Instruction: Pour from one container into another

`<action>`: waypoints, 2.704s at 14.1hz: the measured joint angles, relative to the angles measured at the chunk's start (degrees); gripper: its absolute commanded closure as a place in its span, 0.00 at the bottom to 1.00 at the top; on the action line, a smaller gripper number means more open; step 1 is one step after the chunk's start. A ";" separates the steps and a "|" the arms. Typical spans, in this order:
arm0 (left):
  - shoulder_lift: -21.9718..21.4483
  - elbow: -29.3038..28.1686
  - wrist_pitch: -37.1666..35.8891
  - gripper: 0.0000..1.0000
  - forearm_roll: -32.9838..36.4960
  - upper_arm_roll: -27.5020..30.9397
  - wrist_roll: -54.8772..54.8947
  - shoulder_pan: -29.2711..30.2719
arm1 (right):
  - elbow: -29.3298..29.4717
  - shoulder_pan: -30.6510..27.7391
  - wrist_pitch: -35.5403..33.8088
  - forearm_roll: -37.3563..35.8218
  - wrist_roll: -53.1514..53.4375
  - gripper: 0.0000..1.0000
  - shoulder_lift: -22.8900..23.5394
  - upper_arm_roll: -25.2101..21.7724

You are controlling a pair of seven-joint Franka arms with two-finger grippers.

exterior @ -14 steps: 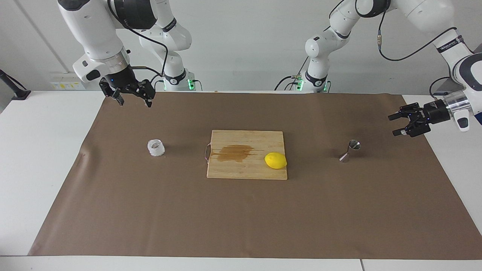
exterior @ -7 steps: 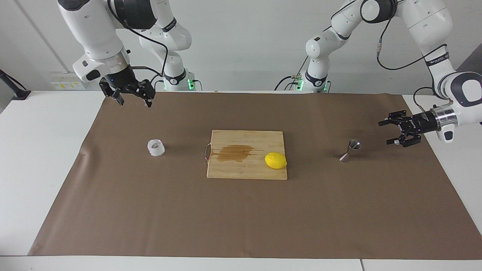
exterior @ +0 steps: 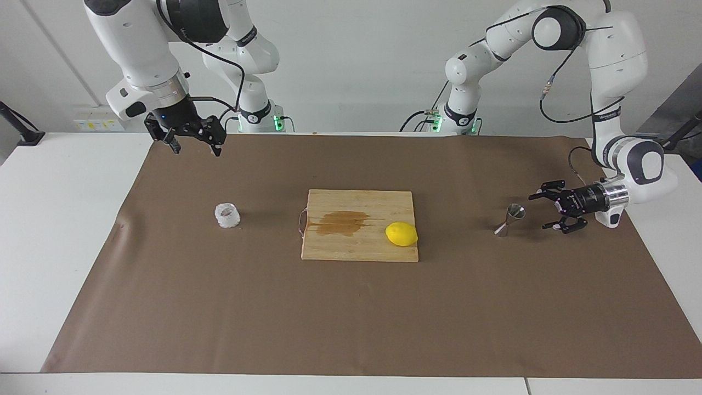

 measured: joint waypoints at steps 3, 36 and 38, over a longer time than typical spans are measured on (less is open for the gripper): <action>0.09 -0.85 0.00 0.00 -0.32 -0.35 2.24 -0.49 | 0.00 0.00 0.00 0.00 0.00 0.00 0.00 0.00; 0.14 -5.31 -0.65 0.00 -8.18 -0.76 10.67 -4.42 | 0.00 0.00 0.00 0.00 0.00 0.00 0.00 0.00; 0.14 -5.43 -0.65 0.00 -8.38 -0.76 10.76 -4.41 | 0.00 0.00 0.00 0.00 0.00 0.00 0.00 0.00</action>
